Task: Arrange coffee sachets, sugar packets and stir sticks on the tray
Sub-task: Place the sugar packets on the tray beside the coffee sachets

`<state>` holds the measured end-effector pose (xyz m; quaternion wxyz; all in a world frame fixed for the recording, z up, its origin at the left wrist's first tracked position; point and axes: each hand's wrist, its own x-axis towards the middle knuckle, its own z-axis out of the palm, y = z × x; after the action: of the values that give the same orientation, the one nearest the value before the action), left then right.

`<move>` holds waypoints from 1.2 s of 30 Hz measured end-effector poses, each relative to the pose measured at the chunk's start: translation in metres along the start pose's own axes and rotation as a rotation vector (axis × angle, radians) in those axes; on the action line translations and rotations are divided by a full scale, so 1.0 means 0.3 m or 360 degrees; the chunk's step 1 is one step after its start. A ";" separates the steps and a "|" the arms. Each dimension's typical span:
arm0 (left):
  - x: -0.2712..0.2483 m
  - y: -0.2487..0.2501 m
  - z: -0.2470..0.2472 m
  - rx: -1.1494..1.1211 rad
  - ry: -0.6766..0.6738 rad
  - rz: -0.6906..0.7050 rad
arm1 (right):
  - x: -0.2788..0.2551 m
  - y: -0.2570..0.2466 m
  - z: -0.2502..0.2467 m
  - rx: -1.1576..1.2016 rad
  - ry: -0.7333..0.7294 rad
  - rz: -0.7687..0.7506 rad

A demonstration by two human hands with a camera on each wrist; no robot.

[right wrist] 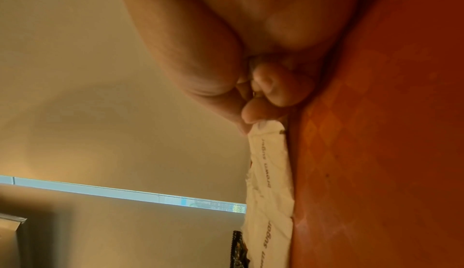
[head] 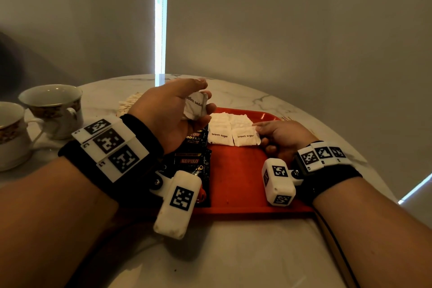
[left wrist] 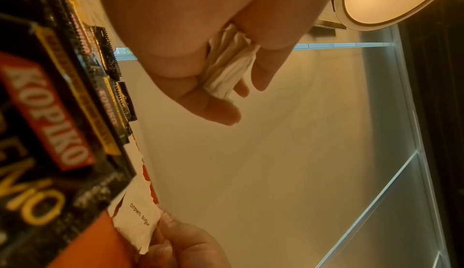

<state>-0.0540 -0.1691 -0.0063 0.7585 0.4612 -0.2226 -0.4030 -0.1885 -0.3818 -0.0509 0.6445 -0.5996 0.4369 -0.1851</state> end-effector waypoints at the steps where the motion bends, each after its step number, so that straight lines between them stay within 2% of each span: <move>1: -0.001 0.000 -0.001 -0.0015 -0.0018 -0.0007 | -0.001 0.000 0.000 -0.0005 0.0019 -0.0004; 10: -0.011 0.005 0.001 -0.0092 -0.0044 -0.0018 | -0.029 -0.002 0.006 -0.0030 0.0076 -0.0023; 17: -0.001 -0.004 0.000 -0.0015 -0.0020 -0.0045 | -0.038 -0.006 0.010 0.0023 0.0137 -0.0046; 19: 0.003 -0.010 -0.003 0.0019 -0.0047 -0.0049 | -0.032 -0.006 0.014 0.0070 0.0178 -0.0096; 22: 0.007 -0.015 -0.010 0.0074 -0.0105 -0.0052 | -0.031 -0.022 0.018 0.0192 0.0236 -0.0296; 24: 0.007 -0.015 -0.009 0.0090 -0.0137 -0.0027 | -0.053 -0.045 0.022 0.0376 0.0155 -0.0412; 27: 0.007 -0.016 -0.004 -0.0013 -0.0072 0.0019 | -0.125 -0.080 0.043 0.0581 -0.0162 -0.0488; 32: 0.007 -0.027 0.006 -0.0040 -0.0029 0.0074 | -0.225 -0.081 0.111 0.0435 -0.0596 -0.0582; 36: 0.004 -0.031 0.010 -0.0039 -0.0033 0.0107 | -0.242 -0.065 0.155 0.0338 -0.0660 -0.0615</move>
<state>-0.0592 -0.1740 -0.0132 0.7749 0.4400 -0.2408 -0.3846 -0.1862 -0.3022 -0.0127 0.7318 -0.6260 0.1520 -0.2226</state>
